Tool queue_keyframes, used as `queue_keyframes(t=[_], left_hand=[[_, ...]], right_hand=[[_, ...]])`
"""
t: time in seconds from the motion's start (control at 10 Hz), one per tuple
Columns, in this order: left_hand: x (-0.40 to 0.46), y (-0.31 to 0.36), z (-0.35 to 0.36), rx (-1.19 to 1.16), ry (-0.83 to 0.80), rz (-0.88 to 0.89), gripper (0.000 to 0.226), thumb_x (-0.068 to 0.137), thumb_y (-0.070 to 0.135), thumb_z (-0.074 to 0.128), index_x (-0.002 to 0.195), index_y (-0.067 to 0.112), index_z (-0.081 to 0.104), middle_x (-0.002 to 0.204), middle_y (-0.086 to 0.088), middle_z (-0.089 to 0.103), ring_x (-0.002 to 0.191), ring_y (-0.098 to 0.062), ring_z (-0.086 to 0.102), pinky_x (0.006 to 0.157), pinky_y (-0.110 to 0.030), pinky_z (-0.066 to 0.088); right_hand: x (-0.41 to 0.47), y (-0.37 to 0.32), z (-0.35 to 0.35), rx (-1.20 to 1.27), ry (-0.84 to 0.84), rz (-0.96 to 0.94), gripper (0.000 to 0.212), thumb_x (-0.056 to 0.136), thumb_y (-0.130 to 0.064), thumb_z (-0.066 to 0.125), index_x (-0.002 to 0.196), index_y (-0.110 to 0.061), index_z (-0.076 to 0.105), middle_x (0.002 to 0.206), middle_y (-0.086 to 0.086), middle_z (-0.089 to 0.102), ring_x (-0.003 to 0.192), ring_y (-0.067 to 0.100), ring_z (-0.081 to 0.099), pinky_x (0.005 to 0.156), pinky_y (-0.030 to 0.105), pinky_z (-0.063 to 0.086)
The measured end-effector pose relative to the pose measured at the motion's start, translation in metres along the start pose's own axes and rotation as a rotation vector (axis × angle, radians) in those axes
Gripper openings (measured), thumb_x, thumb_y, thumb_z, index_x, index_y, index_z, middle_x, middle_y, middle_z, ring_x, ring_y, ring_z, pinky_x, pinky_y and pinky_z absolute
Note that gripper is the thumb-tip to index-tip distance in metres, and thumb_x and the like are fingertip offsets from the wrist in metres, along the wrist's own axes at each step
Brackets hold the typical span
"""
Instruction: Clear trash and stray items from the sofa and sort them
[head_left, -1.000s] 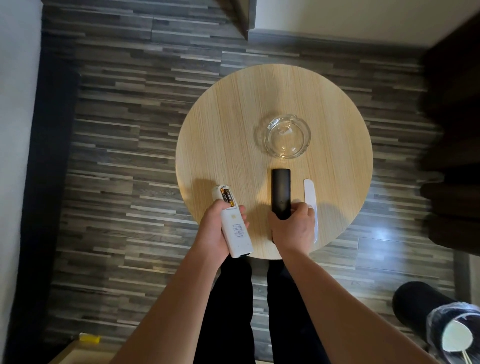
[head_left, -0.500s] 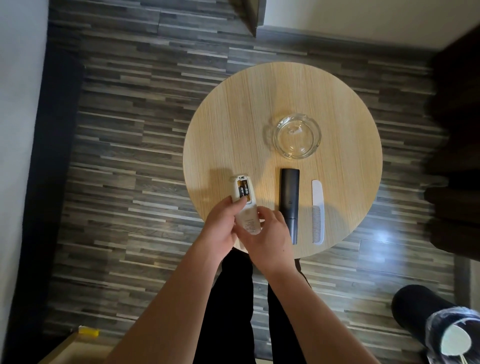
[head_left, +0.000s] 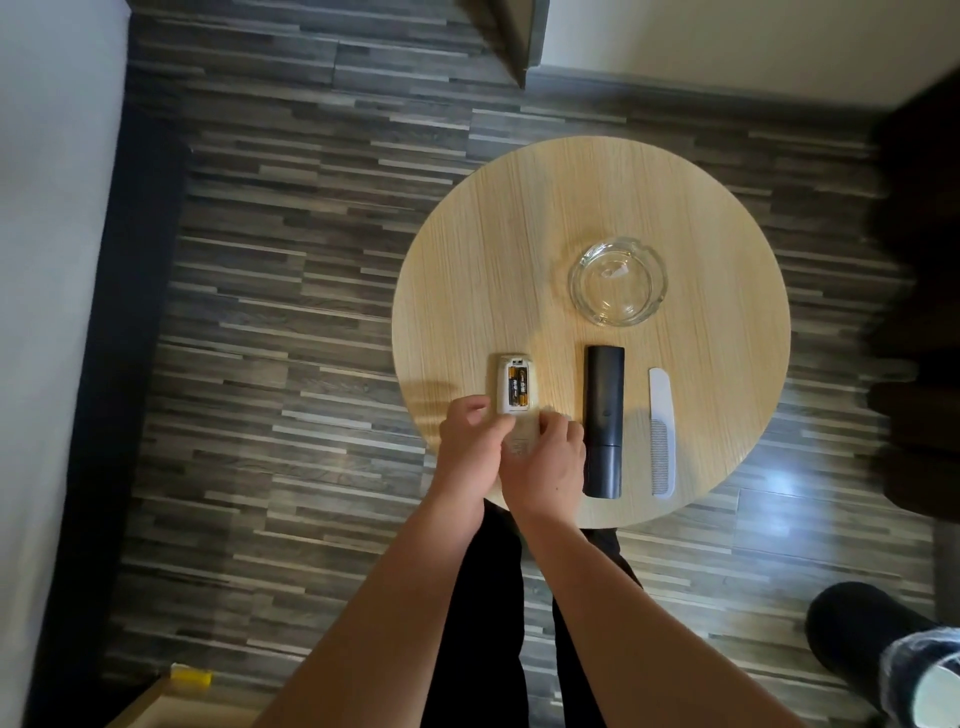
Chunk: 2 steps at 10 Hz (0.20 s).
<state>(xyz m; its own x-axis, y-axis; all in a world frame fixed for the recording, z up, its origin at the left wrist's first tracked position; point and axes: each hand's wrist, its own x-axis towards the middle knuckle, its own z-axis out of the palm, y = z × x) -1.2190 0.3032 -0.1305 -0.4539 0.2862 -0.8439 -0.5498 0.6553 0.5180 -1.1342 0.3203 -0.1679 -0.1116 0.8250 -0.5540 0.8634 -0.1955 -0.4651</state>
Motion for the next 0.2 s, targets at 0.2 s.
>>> queue_keyframes(t=[0.2], left_hand=[[-0.009, 0.014, -0.013, 0.062, -0.099, 0.019, 0.03, 0.09, 0.025, 0.069, 0.118, 0.021, 0.059, 0.122, 0.002, 0.06, 0.107, -0.013, 0.062, 0.092, -0.034, 0.054]], right_hand=[[0.003, -0.001, -0.009, -0.045, -0.04, 0.01, 0.065, 0.078, -0.041, 0.076, 0.131, -0.014, 0.049, 0.129, 0.007, 0.05, 0.118, 0.028, 0.047, 0.095, 0.038, 0.043]])
